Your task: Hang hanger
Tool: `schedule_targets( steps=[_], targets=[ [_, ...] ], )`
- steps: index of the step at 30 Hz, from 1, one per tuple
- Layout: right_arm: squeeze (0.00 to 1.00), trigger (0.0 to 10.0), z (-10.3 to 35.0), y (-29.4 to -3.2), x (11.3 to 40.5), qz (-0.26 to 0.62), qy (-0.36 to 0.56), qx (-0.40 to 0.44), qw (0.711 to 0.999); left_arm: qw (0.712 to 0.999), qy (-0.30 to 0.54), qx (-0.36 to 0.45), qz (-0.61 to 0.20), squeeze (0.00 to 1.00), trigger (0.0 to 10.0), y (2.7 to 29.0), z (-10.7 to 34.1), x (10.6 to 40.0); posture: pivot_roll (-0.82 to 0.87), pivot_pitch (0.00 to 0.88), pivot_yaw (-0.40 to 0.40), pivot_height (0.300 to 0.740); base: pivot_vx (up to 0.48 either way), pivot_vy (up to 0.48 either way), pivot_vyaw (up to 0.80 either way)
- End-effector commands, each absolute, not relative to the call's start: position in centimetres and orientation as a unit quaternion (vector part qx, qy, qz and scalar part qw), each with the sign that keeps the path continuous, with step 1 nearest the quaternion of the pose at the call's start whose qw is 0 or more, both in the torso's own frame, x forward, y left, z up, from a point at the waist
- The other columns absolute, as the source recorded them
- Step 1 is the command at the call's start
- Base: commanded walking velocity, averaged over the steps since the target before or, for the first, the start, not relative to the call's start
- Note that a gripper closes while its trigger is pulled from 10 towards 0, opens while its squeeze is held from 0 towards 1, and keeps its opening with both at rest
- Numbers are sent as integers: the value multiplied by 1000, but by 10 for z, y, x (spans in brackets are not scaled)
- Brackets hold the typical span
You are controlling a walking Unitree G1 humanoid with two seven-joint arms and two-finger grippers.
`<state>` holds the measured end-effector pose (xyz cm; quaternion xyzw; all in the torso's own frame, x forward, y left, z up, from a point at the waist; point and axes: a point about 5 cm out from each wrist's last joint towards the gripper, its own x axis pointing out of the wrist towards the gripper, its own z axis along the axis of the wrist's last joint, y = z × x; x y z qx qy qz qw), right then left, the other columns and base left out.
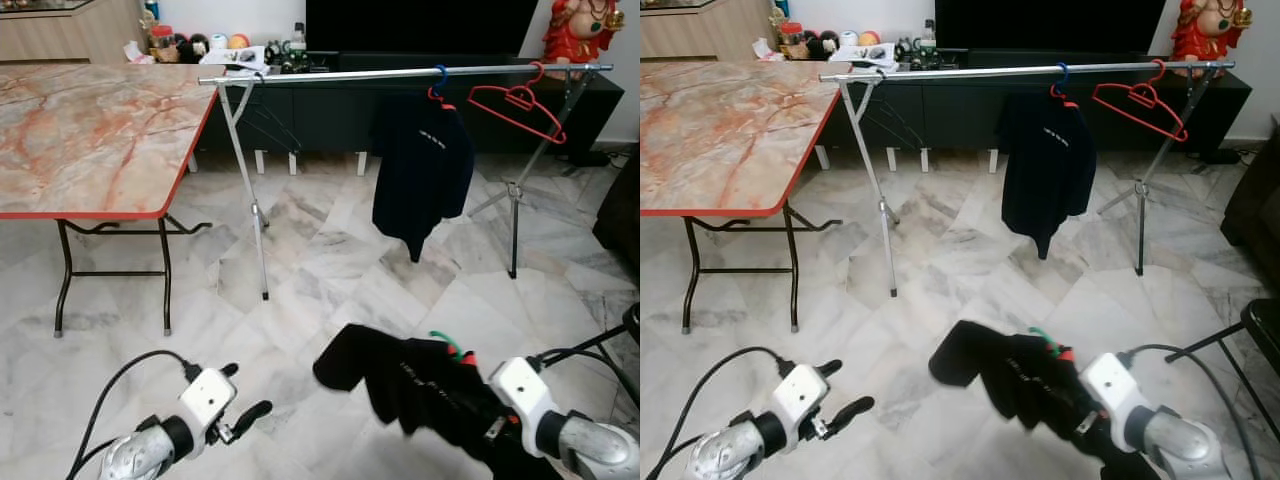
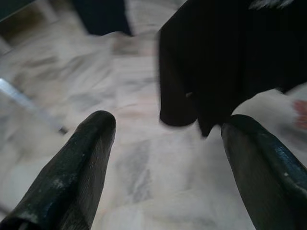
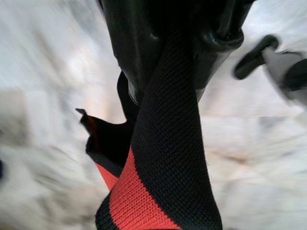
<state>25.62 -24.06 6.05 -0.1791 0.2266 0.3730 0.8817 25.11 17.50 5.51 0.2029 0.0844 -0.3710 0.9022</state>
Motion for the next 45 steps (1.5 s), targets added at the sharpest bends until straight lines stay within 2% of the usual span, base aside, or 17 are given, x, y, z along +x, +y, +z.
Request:
schedule_targets(
  steps=[1,5,8,10,14,20,21,27,34,45],
  targets=[
    [0,10000,72,-230,261,405,204,-185,872,891,91,208,-394,0,10000,172,59,248,47,110,-8,740,0,0,0],
    [0,10000,83,-211,270,456,179,-170,855,881,81,210,-417,0,10000,162,65,248,79,119,-43,740,0,0,0],
    [0,10000,84,-208,272,464,175,-165,852,878,81,212,-421,0,10000,161,64,247,79,119,-43,740,0,0,0],
    [0,10000,86,-200,273,494,181,-170,833,873,88,212,-431,0,10000,154,61,246,77,108,-62,740,0,0,0],
    [0,10000,88,-195,270,511,179,-165,824,873,90,216,-428,0,10000,151,61,247,73,103,-68,740,0,0,0],
    [0,10000,93,-195,265,527,174,-164,816,907,64,223,-351,0,10000,159,69,265,72,107,-65,740,0,0,0],
    [0,10000,94,-194,266,526,174,-167,816,919,71,204,-329,0,10000,164,68,269,64,111,-60,740,0,0,0],
    [0,10000,93,-191,259,539,180,-174,804,916,104,222,-318,0,10000,174,51,265,48,119,-61,740,0,0,0],
    [0,10000,104,-193,261,535,159,-168,813,903,138,221,-340,0,10000,170,34,260,35,96,-58,740,0,0,0],
    [0,10000,110,-191,257,535,147,-155,817,933,126,197,-275,0,10000,162,28,278,20,48,-56,740,0,0,0]
  ],
)
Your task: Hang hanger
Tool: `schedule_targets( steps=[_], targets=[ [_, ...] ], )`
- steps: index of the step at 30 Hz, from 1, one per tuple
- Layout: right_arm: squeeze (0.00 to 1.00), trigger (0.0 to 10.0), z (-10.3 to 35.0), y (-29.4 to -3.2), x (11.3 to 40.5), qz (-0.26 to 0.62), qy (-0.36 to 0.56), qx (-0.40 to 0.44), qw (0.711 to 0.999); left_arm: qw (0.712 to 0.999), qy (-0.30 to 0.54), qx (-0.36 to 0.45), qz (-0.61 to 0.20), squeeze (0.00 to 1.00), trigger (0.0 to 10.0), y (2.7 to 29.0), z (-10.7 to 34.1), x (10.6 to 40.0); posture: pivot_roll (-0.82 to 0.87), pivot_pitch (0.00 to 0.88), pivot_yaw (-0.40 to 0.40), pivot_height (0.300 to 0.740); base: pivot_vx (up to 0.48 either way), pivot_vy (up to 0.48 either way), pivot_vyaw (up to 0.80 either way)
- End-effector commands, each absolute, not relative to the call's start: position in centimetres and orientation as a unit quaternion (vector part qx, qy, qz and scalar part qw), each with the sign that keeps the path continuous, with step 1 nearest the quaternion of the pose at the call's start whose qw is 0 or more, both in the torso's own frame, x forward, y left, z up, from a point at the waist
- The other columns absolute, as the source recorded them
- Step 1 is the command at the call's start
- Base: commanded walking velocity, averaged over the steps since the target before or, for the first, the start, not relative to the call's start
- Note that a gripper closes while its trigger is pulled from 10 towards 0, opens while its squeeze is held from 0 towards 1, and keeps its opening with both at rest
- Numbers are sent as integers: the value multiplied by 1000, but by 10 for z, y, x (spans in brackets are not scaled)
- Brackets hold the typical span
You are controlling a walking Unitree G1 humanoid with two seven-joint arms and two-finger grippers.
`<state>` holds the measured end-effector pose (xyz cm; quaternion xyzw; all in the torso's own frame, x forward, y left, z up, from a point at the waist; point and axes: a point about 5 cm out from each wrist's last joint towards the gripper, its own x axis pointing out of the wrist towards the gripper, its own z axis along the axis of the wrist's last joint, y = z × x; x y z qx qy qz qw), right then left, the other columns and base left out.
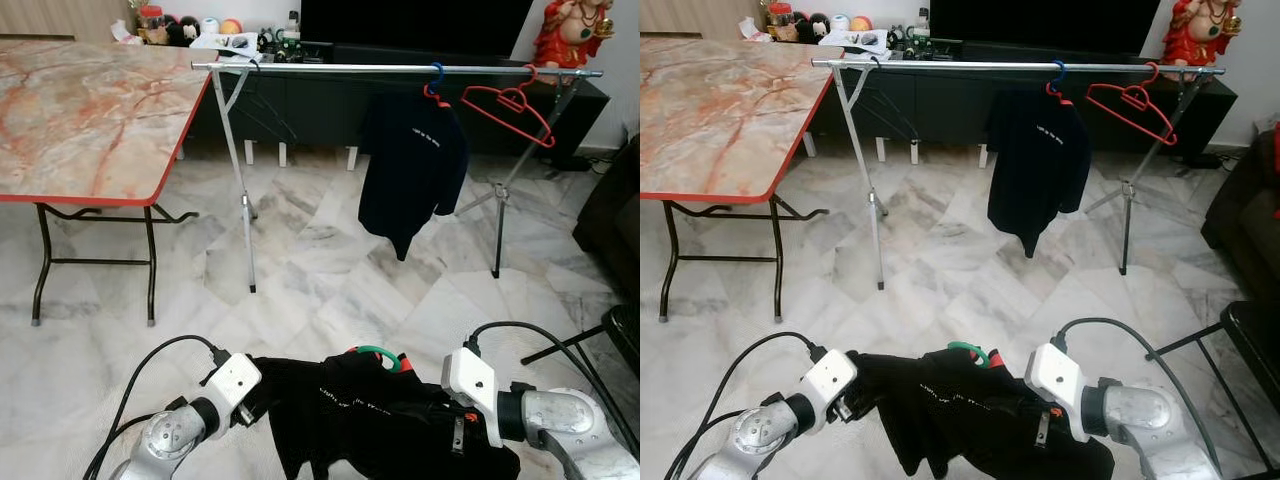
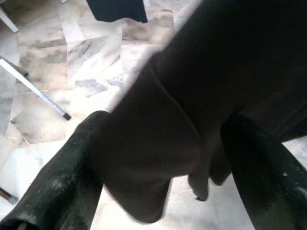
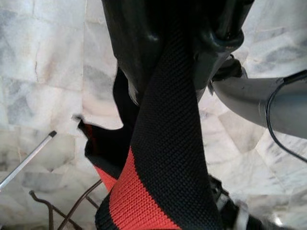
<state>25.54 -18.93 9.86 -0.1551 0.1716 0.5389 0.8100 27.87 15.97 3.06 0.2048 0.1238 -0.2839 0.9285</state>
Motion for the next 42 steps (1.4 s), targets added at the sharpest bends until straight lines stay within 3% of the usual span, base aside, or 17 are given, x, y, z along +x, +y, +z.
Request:
schedule_targets(
  steps=[1,3,4,22,42],
  targets=[
    [0,10000,111,-192,258,534,145,-155,818,934,127,196,-272,0,10000,162,28,279,19,44,-58,740,0,0,0],
    [0,10000,112,-192,258,533,145,-155,819,934,127,196,-271,0,10000,162,27,279,21,42,-58,740,0,0,0],
    [0,10000,112,-195,259,529,146,-161,820,937,129,194,-259,0,0,163,25,279,22,35,-65,740,0,0,0],
    [0,10000,114,-190,259,526,139,-155,825,959,108,163,-206,0,0,165,23,282,25,20,-67,740,0,0,0],
    [0,10000,106,-184,257,517,139,-140,833,961,111,156,-200,0,0,172,20,279,36,33,-38,740,0,0,0]
  ],
)
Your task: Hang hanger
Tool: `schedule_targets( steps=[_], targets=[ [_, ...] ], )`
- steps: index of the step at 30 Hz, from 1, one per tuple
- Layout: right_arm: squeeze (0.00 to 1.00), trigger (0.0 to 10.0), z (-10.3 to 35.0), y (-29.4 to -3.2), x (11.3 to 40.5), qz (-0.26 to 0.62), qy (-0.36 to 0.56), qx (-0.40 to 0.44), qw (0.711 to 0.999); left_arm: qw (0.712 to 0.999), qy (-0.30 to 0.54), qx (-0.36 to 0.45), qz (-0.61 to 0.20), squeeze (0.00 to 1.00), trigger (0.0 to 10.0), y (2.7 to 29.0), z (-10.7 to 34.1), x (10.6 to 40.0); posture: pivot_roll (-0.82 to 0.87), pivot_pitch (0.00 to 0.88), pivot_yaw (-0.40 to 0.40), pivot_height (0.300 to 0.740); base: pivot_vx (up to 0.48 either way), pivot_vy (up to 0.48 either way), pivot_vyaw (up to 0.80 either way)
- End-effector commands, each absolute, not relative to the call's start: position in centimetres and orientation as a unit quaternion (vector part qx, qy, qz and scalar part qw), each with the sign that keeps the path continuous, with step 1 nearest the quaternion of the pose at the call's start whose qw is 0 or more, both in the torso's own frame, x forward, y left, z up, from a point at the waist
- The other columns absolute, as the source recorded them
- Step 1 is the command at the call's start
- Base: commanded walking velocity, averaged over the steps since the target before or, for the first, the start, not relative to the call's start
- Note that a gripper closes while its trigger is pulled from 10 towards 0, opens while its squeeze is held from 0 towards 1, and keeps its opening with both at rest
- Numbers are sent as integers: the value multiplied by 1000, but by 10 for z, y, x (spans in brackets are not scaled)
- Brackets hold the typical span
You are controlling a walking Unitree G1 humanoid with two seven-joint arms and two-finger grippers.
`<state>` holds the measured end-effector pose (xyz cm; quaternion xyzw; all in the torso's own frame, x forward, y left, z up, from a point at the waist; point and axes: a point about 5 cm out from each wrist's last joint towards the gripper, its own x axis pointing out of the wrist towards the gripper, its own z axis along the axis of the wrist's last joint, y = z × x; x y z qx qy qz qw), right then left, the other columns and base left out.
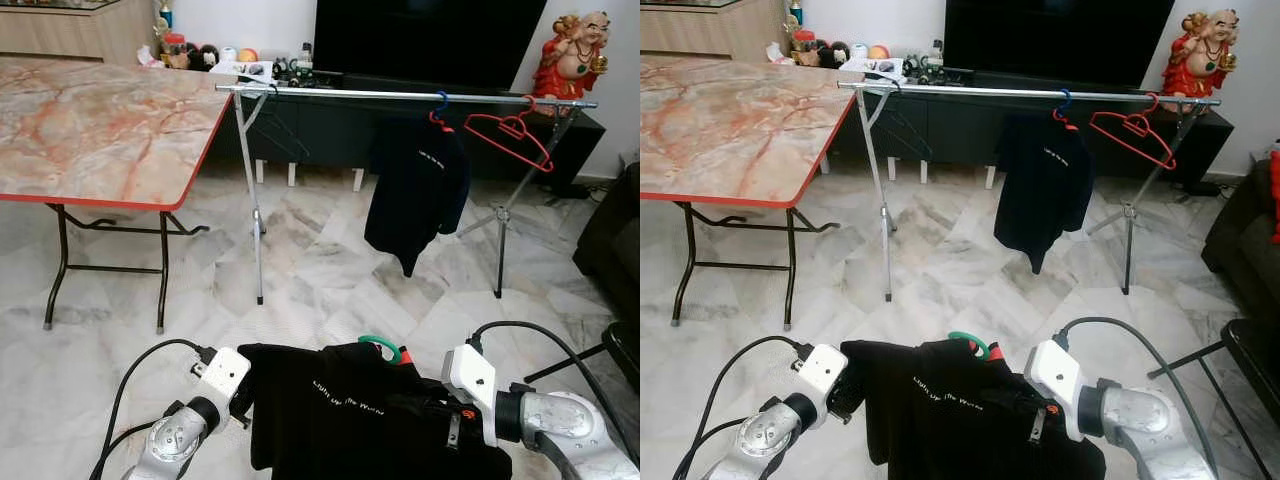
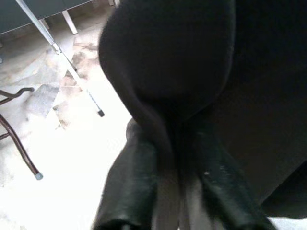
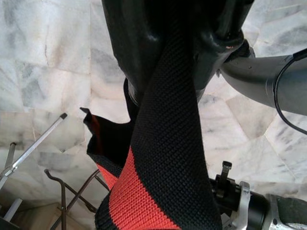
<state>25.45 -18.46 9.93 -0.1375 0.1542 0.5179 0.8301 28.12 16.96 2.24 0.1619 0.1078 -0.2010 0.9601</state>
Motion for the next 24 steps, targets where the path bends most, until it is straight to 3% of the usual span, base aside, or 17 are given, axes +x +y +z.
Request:
schedule_targets(
  steps=[1,18,24],
  targets=[
    [0,10000,105,-184,257,517,140,-140,833,961,111,156,-201,0,0,172,20,279,37,34,-37,740,0,0,0],
    [0,10000,101,-183,255,510,145,-141,836,959,122,160,-198,0,0,176,16,275,41,40,-32,740,0,0,0],
    [0,10000,101,-195,270,440,138,-177,869,970,151,177,-70,0,0,206,13,277,40,45,-29,740,0,0,0]
  ],
)
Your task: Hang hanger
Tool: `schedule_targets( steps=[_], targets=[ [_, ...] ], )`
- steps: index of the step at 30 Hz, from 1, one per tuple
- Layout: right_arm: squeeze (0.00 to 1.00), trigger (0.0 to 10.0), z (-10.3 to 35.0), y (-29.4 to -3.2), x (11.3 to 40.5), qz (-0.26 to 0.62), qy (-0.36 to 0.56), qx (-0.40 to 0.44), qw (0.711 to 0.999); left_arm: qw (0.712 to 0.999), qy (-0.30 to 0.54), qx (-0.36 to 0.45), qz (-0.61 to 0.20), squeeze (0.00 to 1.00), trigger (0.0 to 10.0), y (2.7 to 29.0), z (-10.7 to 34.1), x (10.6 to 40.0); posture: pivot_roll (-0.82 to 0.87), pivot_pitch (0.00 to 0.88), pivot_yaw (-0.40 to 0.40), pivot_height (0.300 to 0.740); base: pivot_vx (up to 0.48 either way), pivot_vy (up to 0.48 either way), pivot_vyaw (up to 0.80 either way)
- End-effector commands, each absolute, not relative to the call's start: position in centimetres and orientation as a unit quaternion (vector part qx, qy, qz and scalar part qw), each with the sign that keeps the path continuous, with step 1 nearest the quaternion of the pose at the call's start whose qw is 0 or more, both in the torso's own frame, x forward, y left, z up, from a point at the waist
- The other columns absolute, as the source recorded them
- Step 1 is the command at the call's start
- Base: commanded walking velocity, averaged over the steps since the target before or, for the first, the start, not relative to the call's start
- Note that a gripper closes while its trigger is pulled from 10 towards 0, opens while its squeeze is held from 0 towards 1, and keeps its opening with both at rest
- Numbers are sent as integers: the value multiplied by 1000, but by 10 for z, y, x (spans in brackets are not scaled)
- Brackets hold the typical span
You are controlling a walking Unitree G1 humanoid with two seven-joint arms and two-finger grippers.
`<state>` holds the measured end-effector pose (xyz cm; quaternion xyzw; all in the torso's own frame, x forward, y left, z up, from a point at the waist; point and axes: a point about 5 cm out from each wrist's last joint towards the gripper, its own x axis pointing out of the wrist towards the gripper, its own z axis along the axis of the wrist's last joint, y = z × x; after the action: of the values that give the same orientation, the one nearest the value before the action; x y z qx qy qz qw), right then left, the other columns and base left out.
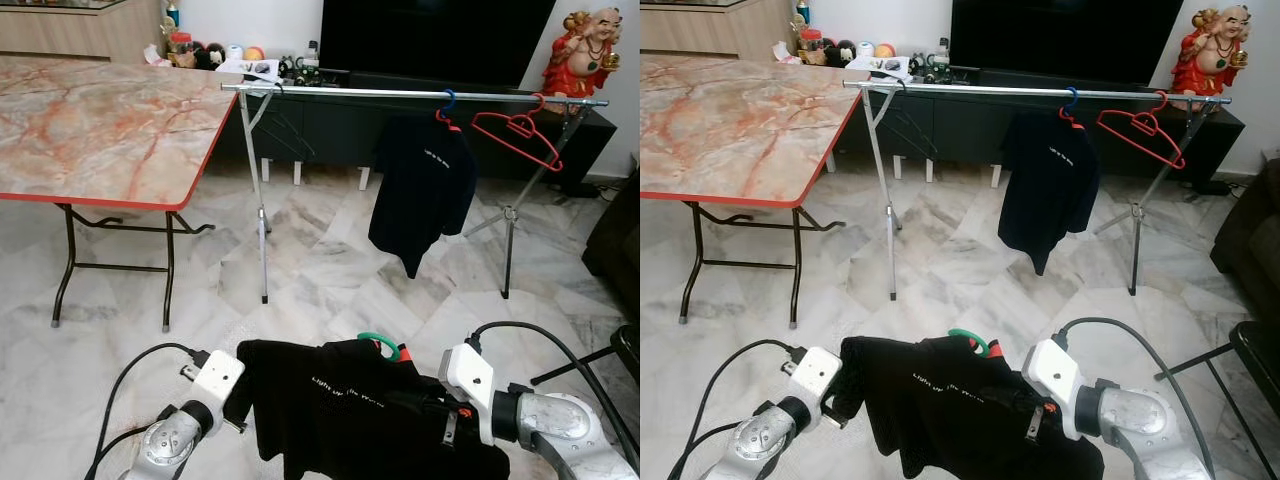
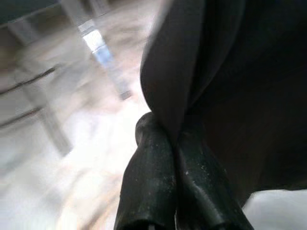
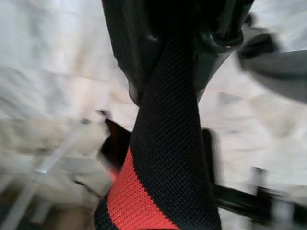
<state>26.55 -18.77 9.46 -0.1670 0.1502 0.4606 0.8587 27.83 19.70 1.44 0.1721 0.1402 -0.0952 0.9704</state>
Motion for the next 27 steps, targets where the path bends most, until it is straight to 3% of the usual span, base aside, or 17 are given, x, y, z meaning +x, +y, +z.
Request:
schedule_targets(
  steps=[1,5,8,12,14,15,18,24,27],
  targets=[
    [0,10000,99,-203,278,396,143,-196,886,974,158,163,-8,0,0,221,14,278,40,47,-28,740,0,0,0],
    [0,10000,102,-218,293,315,136,-213,915,964,204,139,101,0,0,249,7,270,44,49,-28,740,0,0,0],
    [0,10000,109,-223,303,268,113,-210,933,949,255,157,99,0,0,252,-5,262,45,49,-27,740,0,0,0],
    [0,10000,123,-231,315,196,64,-200,958,933,322,161,10,0,0,236,-24,251,47,50,-28,740,0,0,0],
    [0,10000,128,-234,320,165,46,-186,968,910,352,192,-105,0,0,217,-34,242,48,51,-29,740,0,0,0],
    [0,10000,131,-234,323,153,35,-166,974,882,372,213,-194,0,0,203,-42,233,48,51,-29,740,0,0,0],
    [0,10000,130,-230,323,165,30,-145,975,868,374,221,-239,0,0,194,-43,230,47,51,-30,740,0,0,0],
    [0,10000,112,-216,315,217,55,-166,960,882,323,185,-289,0,0,180,-25,244,52,53,-35,740,0,0,0],
    [0,10000,108,-214,316,219,61,-154,962,864,322,144,-358,0,0,173,-19,240,49,54,-33,740,0,0,0]
  ],
)
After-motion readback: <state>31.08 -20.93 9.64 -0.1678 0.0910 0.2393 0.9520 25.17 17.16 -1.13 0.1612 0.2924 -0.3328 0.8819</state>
